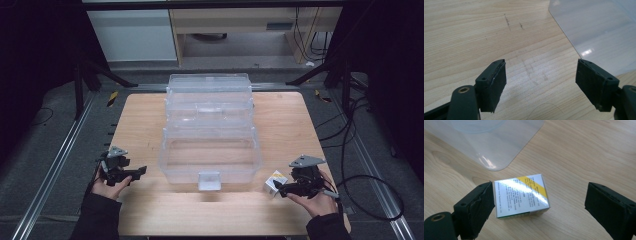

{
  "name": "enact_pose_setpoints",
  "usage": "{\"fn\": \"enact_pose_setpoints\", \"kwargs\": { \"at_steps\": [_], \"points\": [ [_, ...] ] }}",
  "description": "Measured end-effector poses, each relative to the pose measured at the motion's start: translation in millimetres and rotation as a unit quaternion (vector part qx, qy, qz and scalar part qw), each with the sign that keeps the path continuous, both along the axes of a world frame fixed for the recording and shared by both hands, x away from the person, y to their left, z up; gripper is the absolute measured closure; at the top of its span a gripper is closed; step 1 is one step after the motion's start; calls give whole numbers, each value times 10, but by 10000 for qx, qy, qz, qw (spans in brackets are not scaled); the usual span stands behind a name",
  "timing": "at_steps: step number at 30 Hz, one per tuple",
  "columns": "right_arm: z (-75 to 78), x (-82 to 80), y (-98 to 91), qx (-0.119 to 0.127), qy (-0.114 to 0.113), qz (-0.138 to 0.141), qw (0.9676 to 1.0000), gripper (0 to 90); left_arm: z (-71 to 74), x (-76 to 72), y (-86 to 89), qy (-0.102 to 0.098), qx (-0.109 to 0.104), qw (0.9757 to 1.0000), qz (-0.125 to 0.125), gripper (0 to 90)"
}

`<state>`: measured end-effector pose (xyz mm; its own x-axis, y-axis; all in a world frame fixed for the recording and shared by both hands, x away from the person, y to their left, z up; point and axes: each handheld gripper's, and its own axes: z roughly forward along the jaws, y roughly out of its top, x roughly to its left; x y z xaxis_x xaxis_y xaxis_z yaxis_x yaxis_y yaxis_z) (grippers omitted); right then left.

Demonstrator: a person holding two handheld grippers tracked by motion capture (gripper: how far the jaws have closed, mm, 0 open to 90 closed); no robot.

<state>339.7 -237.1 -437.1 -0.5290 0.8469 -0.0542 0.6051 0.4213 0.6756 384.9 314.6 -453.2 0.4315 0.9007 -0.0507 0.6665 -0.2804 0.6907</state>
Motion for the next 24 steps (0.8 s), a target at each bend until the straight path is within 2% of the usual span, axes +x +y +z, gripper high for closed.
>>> {"fn": "enact_pose_setpoints", "kwargs": {
  "at_steps": [4, 11, 19, 24],
  "points": [
    [-29, 5, 43, -34, 55, 108, 9999, 85, -6, 7, -1, 19, 4, 10000, -33, 240],
    [-150, 53, 131, -233, 301, 283, 9989, 84, -16, 13, -15, 44, 25, 10000, -72, 239],
    [-249, 123, 205, -514, 630, 445, 9957, 85, -24, 19, -29, 82, 85, 9999, -123, 237],
    [-276, 174, 245, -642, 740, 519, 9938, 111, -31, 24, -29, 101, 90, 9998, -126, 237]
  ]
}}
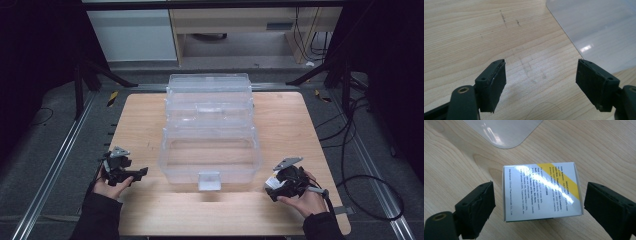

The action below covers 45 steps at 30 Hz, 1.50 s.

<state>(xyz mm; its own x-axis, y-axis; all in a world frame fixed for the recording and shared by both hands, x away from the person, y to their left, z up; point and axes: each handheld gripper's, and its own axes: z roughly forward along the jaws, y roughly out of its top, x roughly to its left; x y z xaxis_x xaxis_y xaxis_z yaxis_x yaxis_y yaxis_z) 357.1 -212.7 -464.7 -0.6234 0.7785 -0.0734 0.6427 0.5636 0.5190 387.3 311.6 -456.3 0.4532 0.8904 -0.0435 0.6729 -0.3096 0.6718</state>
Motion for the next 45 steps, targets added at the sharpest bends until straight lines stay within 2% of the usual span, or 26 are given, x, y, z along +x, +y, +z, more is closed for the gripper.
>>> {"fn": "enact_pose_setpoints", "kwargs": {
  "at_steps": [9, 17, 20, 23, 25, 27, 30, 33, 37, 45],
  "points": [
    [-50, 53, 39, -193, 322, 151, 9992, 182, -10, 11, -9, 65, 30, 10000, -45, 234],
    [-62, 105, 92, -488, 396, 187, 9978, 250, -15, 17, -23, 82, 47, 9999, -72, 233],
    [-52, 114, 102, -505, 434, 175, 9976, 278, -11, 18, -21, 86, 60, 9999, -89, 234],
    [-22, 104, 90, -403, 503, 146, 9978, 295, -11, 15, -23, 73, 34, 9999, -71, 234],
    [-1, 91, 59, -362, 500, 57, 9981, 297, -4, 12, -16, 46, 19, 10000, -61, 235],
    [35, 68, -15, -324, 378, -79, 9987, 298, 4, 10, -7, 25, 0, 10000, -49, 237],
    [89, 29, -192, -226, 241, -427, 9985, 299, 9, 9, 1, 20, -25, 10000, -48, 242],
    [89, 2, -384, -159, 197, -747, 9969, 298, 12, 6, -2, 7, -34, 10000, -40, 250],
    [34, -16, -537, -159, 286, -1070, 9937, 298, 23, 1, 2, -29, -51, 10000, -50, 261],
    [-48, 1, -571, -137, 437, -1141, 9924, 284, 33, -5, 5, -55, -66, 10000, -6, 285]
  ]
}}
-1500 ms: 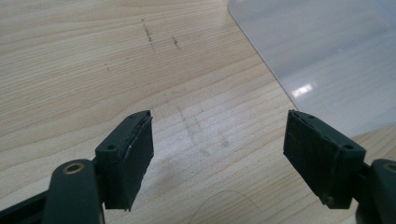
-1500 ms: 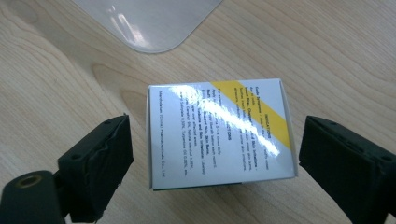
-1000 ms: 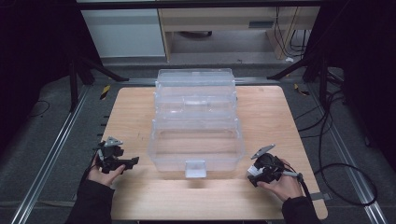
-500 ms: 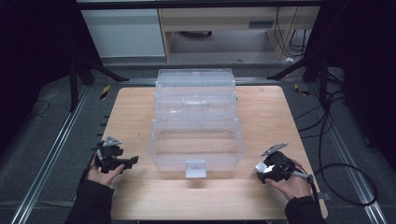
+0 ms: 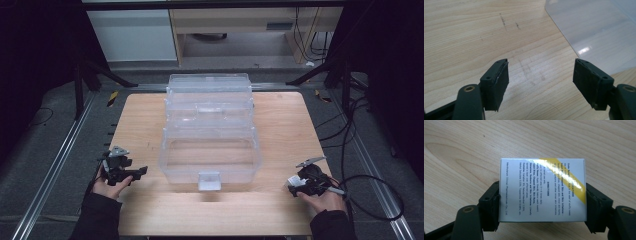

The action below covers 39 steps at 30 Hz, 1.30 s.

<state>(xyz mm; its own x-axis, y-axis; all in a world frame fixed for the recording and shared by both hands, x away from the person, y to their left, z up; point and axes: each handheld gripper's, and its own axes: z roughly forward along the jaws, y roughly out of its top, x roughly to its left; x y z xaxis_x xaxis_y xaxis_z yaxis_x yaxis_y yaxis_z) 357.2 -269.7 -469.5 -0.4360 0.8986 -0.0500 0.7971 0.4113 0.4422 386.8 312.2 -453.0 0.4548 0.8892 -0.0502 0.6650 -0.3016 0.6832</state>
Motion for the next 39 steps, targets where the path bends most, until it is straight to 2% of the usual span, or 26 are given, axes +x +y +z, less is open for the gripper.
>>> {"fn": "enact_pose_setpoints", "kwargs": {
  "at_steps": [4, 8, 11, 13, 16, 21, 26, 29, 32, 36, 39],
  "points": [
    [2, 8, -14, 30, -78, 55, 9999, 255, 38, -6, 2, -68, -61, 10000, 3, 312],
    [104, 8, -40, 190, -426, 19, 9989, 207, 113, -12, -12, -185, -181, 9997, 13, 337],
    [214, 9, -45, 323, -766, -1, 9965, 213, 201, -20, -43, -308, -253, 9992, -27, 351],
    [300, 6, -32, 514, -1061, -1, 9930, 247, 261, -25, -80, -415, -312, 9986, -76, 352],
    [409, -2, 29, 831, -1475, 35, 9856, 298, 348, -39, -150, -582, -319, 9977, -151, 361],
    [555, 52, 204, 1155, -1677, 226, 9788, 331, 461, -10, -294, -742, -344, 9962, -292, 385],
    [647, 186, 453, 1474, -1799, 494, 9713, 360, 491, 80, -506, -712, -248, 9958, -515, 407],
    [648, 298, 612, 1681, -1741, 585, 9685, 383, 453, 147, -607, -618, -141, 9964, -566, 426],
    [610, 378, 768, 1564, -1678, 737, 9705, 427, 409, 208, -651, -518, -86, 9969, -592, 460],
    [533, 427, 867, 1421, -1544, 816, 9743, 511, 355, 264, -667, -400, -19, 9976, -561, 538],
    [492, 424, 893, 1396, -1467, 866, 9754, 562, 341, 289, -655, -332, -99, 9978, -572, 568]
  ]
}}
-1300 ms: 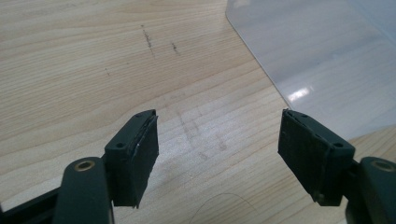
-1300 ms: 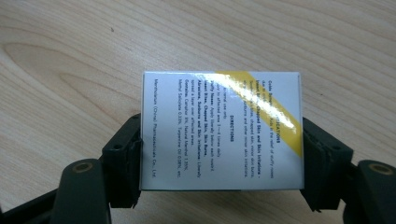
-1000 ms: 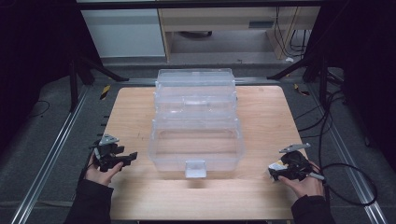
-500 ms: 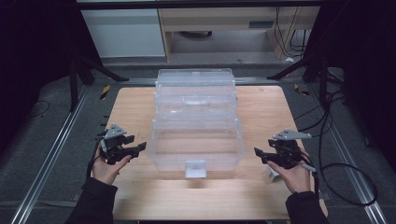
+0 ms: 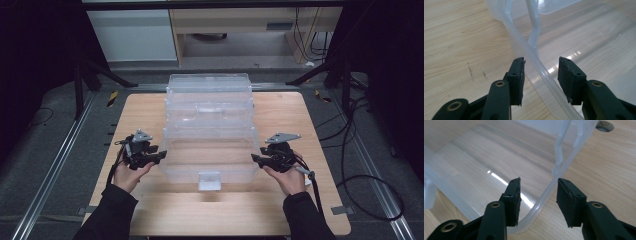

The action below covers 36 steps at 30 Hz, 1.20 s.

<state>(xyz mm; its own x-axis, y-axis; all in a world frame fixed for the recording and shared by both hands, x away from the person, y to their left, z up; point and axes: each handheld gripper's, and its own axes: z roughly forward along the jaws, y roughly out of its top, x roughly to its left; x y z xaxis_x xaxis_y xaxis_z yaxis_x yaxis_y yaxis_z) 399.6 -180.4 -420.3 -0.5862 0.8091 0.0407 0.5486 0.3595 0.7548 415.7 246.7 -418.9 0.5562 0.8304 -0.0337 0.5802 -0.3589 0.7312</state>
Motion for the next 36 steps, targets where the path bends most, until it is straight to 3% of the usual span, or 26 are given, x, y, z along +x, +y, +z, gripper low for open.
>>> {"fn": "enact_pose_setpoints", "kwargs": {
  "at_steps": [1, 7, 15, 17, 19, 24, 28, 36],
  "points": [
    [-9, -4, -2, -80, -16, -6, 10000, 578, -1, 2, -2, 4, -30, 10000, 2, 581],
    [14, -36, -23, 6, -90, -37, 10000, 672, -12, 19, -11, 23, -80, 10000, 4, 614],
    [23, -50, 1, -6, -69, -76, 9999, 664, -10, 35, 4, 29, -72, 10000, 8, 620],
    [37, -50, -3, 82, -63, -73, 9999, 601, 9, 18, 12, -38, -52, 10000, 16, 619],
    [83, -59, -39, 63, -216, -143, 9996, 539, 51, -10, 47, -120, -145, 9998, 40, 561],
    [188, -118, -283, 149, -451, -476, 9977, 428, 173, -115, 162, -313, -337, 9989, 58, 487],
    [186, -163, -490, -21, -523, -741, 9959, 342, 189, -161, 259, -403, -290, 9987, 136, 431],
    [80, -273, -802, -288, -280, -1111, 9930, 202, 2, -121, 541, -287, -256, 9982, 453, 363]
  ]
}}
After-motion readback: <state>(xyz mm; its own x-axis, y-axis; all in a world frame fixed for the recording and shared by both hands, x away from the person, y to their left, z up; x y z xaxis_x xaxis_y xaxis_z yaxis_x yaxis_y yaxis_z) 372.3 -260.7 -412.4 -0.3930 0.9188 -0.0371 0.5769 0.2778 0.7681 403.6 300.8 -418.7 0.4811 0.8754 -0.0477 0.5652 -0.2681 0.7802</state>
